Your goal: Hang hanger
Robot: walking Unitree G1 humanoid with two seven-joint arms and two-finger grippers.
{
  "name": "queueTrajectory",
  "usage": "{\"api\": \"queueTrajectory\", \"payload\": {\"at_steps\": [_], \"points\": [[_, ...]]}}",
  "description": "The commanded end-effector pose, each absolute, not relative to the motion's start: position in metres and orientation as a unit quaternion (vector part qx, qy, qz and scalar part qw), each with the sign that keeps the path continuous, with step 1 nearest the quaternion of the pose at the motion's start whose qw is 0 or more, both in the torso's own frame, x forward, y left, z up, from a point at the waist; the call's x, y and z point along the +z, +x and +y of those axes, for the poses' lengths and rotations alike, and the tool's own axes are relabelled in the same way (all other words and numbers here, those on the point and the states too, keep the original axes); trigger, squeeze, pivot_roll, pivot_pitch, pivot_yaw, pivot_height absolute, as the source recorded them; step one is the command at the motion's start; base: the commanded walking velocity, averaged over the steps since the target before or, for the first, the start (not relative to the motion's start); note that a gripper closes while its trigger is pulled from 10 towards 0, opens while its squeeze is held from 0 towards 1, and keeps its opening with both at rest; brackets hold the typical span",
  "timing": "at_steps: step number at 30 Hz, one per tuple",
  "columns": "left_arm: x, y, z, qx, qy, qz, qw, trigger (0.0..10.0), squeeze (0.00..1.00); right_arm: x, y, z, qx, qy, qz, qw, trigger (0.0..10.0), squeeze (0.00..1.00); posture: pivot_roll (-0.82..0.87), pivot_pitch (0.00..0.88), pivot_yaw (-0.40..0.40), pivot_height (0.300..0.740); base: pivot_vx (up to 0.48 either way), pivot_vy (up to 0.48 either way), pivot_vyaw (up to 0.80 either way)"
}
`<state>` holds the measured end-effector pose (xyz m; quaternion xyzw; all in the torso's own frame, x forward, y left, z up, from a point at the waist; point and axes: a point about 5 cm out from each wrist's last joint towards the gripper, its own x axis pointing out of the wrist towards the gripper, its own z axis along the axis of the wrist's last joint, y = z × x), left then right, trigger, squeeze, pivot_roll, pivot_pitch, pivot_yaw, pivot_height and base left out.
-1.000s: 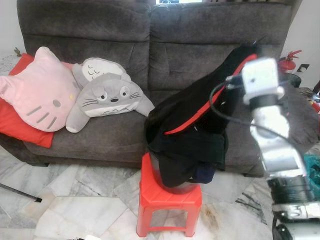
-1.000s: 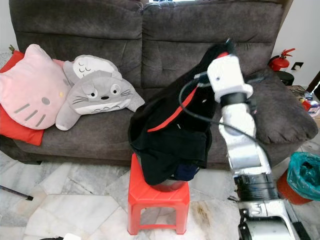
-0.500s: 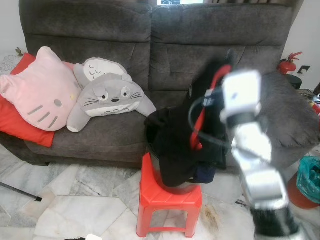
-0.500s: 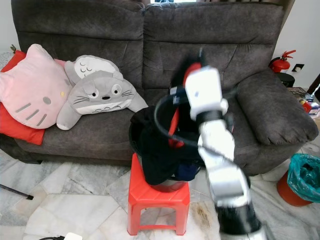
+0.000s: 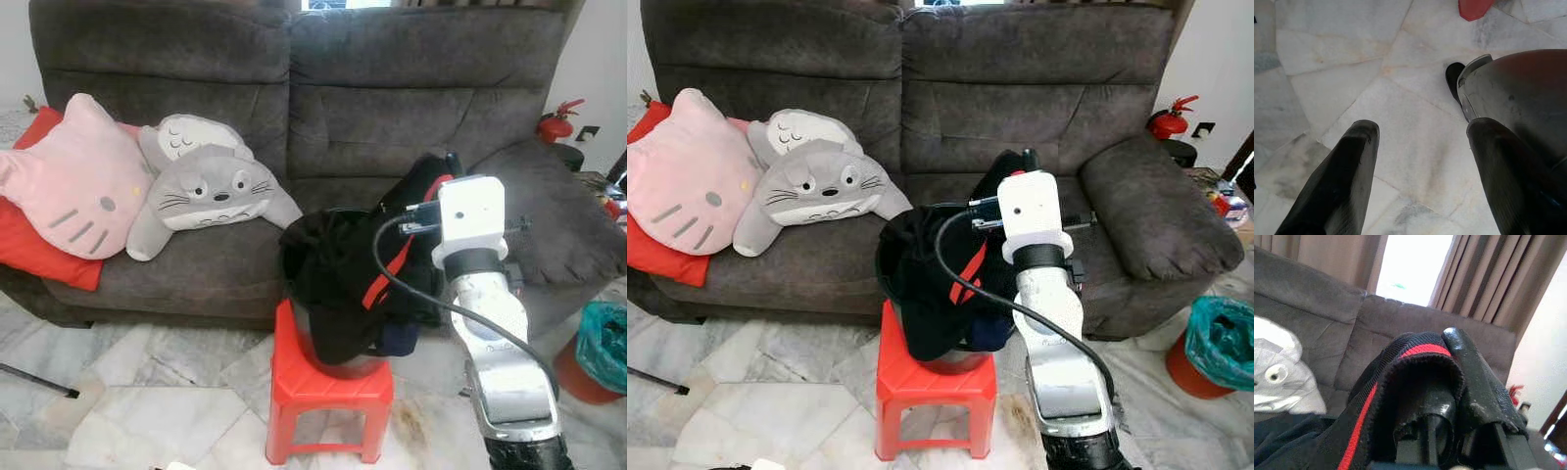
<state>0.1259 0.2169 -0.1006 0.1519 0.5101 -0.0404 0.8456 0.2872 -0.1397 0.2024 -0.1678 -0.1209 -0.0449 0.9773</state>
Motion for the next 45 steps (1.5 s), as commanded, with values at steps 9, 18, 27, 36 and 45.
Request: {"api": "queueTrajectory", "payload": {"at_steps": [9, 18, 27, 36, 45], "points": [[-0.1017, 0.1209, 0.2187, -0.048, 0.159, 0.513, 0.842, 10.0, 0.0, 0.2033, 0.2847, -0.1423, -0.053, -0.162, -0.118, 0.978, 10.0, 0.0, -0.09, 0.0, -0.019, 0.74, 0.0, 0.0, 0.0], [-0.1017, 0.1209, 0.2187, -0.048, 0.159, 0.513, 0.842, 10.0, 0.0, 0.2033, 0.2847, -0.1423, -0.053, -0.162, -0.118, 0.978, 10.0, 0.0, -0.09, 0.0, -0.019, 0.74, 0.0, 0.0, 0.0], [-0.1017, 0.1209, 0.2187, -0.048, 0.159, 0.513, 0.842, 10.0, 0.0, 0.2033, 0.2847, -0.1423, -0.053, -0.162, -0.118, 0.978, 10.0, 0.0, -0.09, 0.0, -0.019, 0.74, 0.0, 0.0, 0.0], [-0.1034, 0.1162, 0.2175, -0.056, 0.164, 0.52, 0.836, 10.0, 0.0, 0.2025, 0.2819, -0.1417, -0.059, -0.155, -0.116, 0.979, 10.0, 0.0, -0.11, 0.0, -0.019, 0.74, 0.0, 0.0, 0.0], [-0.1033, 0.1158, 0.2178, -0.055, 0.163, 0.519, 0.837, 10.0, 0.0, 0.2035, 0.2839, -0.1412, -0.059, -0.155, -0.116, 0.979, 10.0, 0.0, -0.11, 0.0, -0.021, 0.74, 0.0, 0.0, 0.0]]}}
